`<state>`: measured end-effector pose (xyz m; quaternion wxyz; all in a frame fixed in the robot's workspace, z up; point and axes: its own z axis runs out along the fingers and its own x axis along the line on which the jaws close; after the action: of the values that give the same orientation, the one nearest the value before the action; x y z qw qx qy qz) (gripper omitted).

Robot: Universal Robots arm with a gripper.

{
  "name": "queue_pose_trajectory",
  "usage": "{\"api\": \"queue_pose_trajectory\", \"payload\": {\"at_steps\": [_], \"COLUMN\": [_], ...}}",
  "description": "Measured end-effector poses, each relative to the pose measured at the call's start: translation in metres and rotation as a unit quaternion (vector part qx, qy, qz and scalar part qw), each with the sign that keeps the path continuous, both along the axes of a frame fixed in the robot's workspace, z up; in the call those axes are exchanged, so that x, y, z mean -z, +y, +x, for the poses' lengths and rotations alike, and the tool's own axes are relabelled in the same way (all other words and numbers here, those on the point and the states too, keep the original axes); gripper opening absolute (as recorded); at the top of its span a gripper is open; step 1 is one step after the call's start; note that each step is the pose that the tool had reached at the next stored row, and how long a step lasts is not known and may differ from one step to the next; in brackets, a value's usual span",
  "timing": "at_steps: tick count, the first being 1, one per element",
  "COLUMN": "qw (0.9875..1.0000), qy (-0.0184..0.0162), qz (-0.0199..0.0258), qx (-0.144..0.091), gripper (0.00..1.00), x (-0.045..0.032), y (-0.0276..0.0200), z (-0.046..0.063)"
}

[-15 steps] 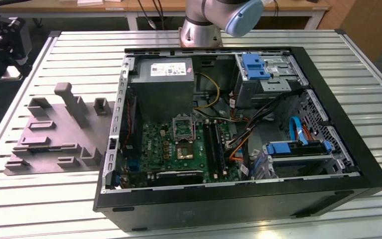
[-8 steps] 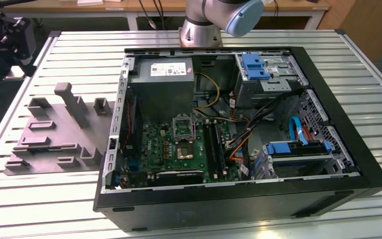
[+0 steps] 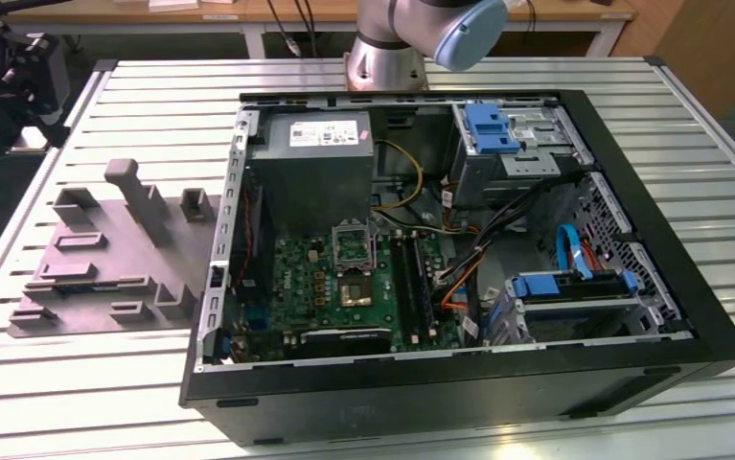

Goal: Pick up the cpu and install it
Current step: 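Pick up the cpu and move it towards the insertion slot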

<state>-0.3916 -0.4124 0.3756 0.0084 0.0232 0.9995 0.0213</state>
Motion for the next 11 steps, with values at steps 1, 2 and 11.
{"api": "queue_pose_trajectory", "payload": {"at_steps": [1, 2, 11], "qw": [1.0, 1.0, 1.0], "qy": [0.0, 0.0, 0.0], "qz": [0.0001, 0.0001, 0.0006], "qx": [0.0, 0.0, 0.0], "gripper": [0.47, 0.47, 0.47], "x": [0.0, 0.0, 0.0], "y": [0.0, 0.0, 0.0], "z": [0.0, 0.0004, 0.0084]}}
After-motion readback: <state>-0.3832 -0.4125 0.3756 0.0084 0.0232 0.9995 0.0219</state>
